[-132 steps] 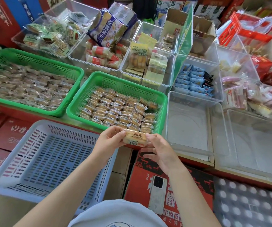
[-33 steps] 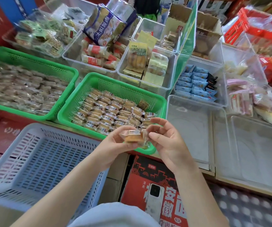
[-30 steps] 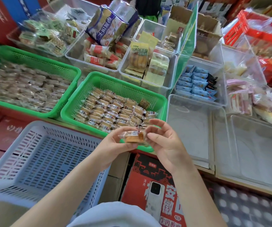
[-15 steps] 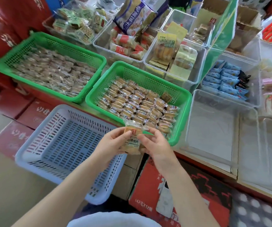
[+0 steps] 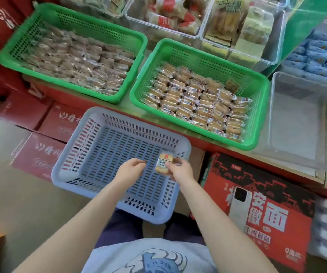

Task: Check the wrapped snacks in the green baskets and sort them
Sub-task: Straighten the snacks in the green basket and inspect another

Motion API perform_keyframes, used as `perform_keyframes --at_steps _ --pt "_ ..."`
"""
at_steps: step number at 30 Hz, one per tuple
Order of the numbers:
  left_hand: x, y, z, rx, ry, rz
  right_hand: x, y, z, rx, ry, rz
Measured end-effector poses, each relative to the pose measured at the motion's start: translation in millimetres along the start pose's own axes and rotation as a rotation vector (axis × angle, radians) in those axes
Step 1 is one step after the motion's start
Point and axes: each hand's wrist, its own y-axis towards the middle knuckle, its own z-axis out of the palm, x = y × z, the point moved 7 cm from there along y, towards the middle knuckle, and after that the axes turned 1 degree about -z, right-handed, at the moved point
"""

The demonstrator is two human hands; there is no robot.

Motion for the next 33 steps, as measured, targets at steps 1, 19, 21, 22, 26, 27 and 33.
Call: perform_keyframes --at_steps 1,19,21,22,26,27,33 --pt "2 3 -6 0.018 0.011 0.015 -4 16 10 -0.028 -0.006 0.048" --pt "-81 6 -2 0.164 0.096 0.255 55 -20 -49 -0.227 0.080 -0.194" --pt "-114 0 17 0.105 0.164 0.439 81 -37 -92 -0.297 0.046 -0.308" --pt "-131 -5 27 0.044 0.230 0.548 94 -41 -112 -0.332 0.015 -0.351" --pt "-180 -14 73 -0.107 0.566 0.849 132 -27 -167 -0.396 -0.263 -0.463" --pt "-183 -9 85 -0.096 0.662 0.840 137 -18 -173 -0.373 -0.338 -0.470" --pt "-175 8 117 -0.128 0.903 0.721 143 26 -176 -0.214 -0.800 -0.429"
